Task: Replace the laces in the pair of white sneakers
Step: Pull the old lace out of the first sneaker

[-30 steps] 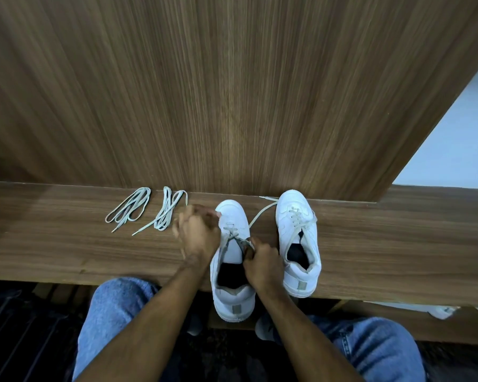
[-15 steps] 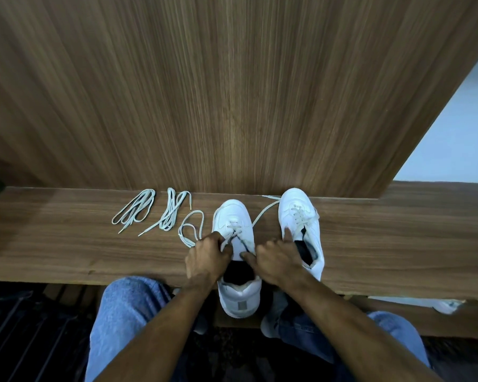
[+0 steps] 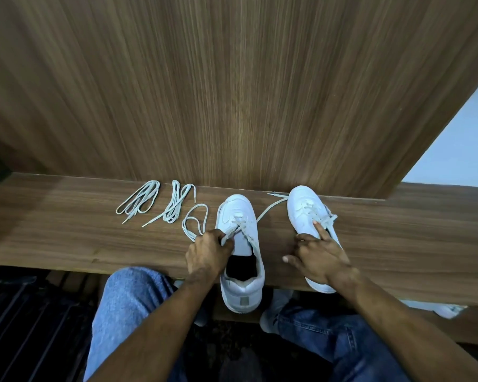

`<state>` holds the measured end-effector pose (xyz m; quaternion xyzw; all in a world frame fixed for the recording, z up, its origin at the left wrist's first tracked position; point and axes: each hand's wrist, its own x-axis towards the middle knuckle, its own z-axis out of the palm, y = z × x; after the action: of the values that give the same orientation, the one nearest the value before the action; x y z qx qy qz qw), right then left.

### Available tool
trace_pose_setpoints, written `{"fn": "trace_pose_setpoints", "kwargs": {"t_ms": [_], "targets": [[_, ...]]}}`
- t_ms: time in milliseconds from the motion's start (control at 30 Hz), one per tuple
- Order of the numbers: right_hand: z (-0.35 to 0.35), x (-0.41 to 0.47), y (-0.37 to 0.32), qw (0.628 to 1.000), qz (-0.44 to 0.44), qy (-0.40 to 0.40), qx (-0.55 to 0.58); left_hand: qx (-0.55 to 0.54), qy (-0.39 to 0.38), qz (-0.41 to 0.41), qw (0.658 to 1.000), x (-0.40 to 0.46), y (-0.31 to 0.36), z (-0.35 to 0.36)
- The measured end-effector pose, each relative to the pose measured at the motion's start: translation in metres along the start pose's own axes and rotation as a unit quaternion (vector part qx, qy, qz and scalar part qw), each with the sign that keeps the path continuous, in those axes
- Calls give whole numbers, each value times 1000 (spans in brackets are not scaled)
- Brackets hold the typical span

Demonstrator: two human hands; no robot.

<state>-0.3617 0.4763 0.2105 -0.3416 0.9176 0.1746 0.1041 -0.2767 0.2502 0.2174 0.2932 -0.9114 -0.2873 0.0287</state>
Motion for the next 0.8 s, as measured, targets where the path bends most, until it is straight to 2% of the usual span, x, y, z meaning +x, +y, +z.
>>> {"fn": "trace_pose_setpoints", "kwargs": {"t_ms": [233,333,367,433,500,567,600,667,733,800], "targets": [[9,-4,15,1000,-17,13,17,-23,2,-6,1000,-6,-5,2],[0,4,5,994,37,32,102,-44,5,-13,999,-7,-8,6],[-5,10,0,981,69,50,174,-50,8,-15,999,-7,-9,7],[-18,20,-15,927,101,120,340,-56,10,-20,998,-7,-10,8],[-34,32,-35,873,74,179,448,-59,10,-27,998,-7,-11,7],[-48,43,-56,857,27,167,487,-57,8,-34,998,-6,-13,9],[-53,49,-66,866,5,158,475,-52,8,-36,998,-6,-14,10],[-60,62,-81,906,-4,133,401,-47,11,-35,998,-6,-17,13],[-68,68,-89,946,17,117,301,-50,15,-34,998,-6,-17,13],[-72,69,-96,970,34,133,203,-51,17,-36,998,-7,-17,13]]}}
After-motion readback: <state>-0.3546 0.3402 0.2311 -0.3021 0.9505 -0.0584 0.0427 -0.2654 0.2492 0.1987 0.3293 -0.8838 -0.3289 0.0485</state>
